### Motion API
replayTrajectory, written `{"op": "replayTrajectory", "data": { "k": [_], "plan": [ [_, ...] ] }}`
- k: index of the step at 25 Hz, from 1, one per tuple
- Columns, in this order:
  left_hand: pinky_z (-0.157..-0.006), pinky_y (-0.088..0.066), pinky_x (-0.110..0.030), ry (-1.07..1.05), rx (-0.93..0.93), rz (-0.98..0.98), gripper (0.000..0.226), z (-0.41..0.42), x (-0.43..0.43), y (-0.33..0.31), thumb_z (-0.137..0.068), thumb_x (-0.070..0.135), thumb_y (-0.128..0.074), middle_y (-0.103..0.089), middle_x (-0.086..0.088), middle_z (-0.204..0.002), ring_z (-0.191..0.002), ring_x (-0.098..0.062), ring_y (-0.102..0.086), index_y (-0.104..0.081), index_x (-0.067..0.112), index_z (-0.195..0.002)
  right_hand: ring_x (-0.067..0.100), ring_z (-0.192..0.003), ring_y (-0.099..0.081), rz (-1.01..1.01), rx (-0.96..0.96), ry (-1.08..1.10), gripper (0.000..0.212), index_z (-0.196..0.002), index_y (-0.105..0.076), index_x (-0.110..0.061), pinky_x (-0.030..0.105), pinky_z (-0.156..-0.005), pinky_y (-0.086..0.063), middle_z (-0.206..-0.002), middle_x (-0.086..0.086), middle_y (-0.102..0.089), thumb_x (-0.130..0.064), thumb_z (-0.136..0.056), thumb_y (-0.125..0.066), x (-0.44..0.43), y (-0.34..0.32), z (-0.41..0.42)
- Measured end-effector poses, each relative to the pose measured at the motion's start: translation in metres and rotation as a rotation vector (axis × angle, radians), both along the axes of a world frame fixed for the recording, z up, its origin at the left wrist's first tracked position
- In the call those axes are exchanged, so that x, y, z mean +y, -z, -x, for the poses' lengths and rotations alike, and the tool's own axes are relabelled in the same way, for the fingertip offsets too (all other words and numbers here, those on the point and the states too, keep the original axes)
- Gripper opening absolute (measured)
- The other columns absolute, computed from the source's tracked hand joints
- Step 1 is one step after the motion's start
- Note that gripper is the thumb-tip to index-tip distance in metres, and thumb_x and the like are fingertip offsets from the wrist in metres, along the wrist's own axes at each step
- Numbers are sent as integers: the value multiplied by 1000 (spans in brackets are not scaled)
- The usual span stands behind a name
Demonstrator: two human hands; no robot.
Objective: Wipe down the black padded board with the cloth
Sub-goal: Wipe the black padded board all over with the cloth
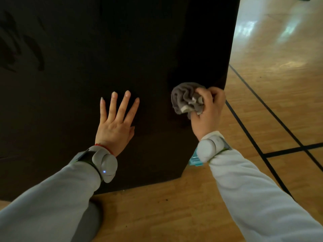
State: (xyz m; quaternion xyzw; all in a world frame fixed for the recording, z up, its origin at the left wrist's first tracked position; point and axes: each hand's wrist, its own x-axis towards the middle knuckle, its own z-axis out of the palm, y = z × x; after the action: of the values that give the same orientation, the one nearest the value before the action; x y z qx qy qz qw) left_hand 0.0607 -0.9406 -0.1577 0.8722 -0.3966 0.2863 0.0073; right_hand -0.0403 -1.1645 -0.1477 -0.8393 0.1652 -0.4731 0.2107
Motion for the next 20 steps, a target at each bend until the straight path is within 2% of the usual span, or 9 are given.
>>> {"op": "replayTrajectory", "data": {
  "k": [4,7,9,13,16,20],
  "plan": [
    [-112,4,-56,0,3,20,102,-2,-1,2,-67,21,-79,-6,-11,-152,-137,-38,-2,-16,18,-147,38,-102,-46,36,154,1,36,-108,-52,-20,39,-81,-41,-111,19,-46,-19,-71,-55,10,24,-8],
    [-111,15,-49,12,6,35,99,-5,-1,6,-69,20,-78,-4,-10,-152,-138,-38,-1,-17,18,-147,43,-103,-46,-28,360,28,45,-105,-59,-15,48,-81,-46,-111,20,-48,-3,-63,-69,17,69,0],
    [-111,15,-48,17,5,39,99,-7,-1,7,-69,20,-77,-4,-10,-152,-137,-38,-1,-16,18,-147,44,-102,-47,-36,487,31,49,-104,-61,-14,53,-83,-48,-110,22,-49,1,-59,-74,19,86,1],
    [-109,0,-57,20,31,44,97,-4,-2,4,-70,20,-76,-3,-9,-153,-138,-37,0,-16,19,-147,42,-98,-47,4,614,32,47,-104,-64,-15,49,-84,-46,-107,21,-51,1,-61,-74,18,89,3],
    [-109,-1,-57,32,32,24,97,1,2,-2,-70,18,-76,-3,-9,-153,-139,-37,0,-18,20,-147,37,-107,-41,15,721,8,38,-114,-61,-17,44,-96,-35,-118,17,-46,-4,-77,-60,15,82,5],
    [-110,0,-57,63,45,28,93,12,8,-12,-72,17,-73,-5,-11,-154,-140,-36,-2,-19,22,-147,31,-110,-40,-5,802,-3,35,-117,-58,-20,38,-95,-34,-122,9,-44,-9,-85,-50,11,59,7]
  ]
}}
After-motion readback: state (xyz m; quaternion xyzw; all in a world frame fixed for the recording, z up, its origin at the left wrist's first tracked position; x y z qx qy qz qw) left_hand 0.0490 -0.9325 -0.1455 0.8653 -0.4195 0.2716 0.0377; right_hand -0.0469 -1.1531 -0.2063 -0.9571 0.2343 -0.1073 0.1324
